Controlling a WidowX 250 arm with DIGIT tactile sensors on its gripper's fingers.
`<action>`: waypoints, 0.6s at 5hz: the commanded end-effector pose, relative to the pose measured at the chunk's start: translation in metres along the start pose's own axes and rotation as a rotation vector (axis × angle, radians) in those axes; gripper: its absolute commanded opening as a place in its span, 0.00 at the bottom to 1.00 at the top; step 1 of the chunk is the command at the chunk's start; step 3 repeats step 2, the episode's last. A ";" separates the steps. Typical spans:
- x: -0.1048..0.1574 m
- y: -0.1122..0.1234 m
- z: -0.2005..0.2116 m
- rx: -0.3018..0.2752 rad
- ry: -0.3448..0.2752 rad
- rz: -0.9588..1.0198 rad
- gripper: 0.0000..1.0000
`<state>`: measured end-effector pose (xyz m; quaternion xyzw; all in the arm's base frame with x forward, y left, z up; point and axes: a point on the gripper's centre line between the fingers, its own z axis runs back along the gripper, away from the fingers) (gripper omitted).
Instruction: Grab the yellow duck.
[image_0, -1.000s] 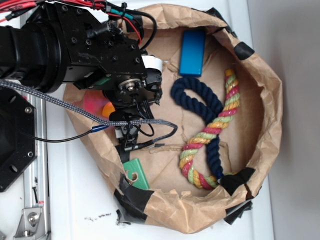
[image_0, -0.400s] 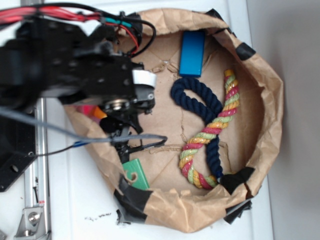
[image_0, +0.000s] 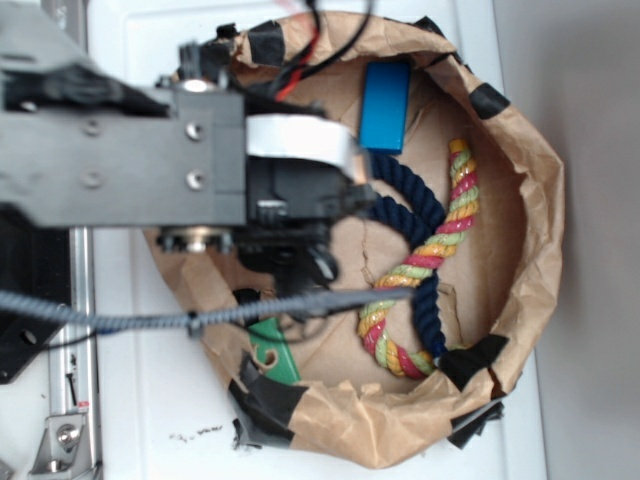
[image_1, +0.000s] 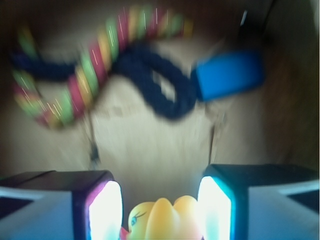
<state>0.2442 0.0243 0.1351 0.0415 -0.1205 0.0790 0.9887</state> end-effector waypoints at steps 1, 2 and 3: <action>0.015 0.000 0.057 -0.026 -0.089 -0.006 0.00; 0.010 0.000 0.053 -0.010 -0.085 0.004 0.00; 0.010 0.000 0.053 -0.010 -0.085 0.004 0.00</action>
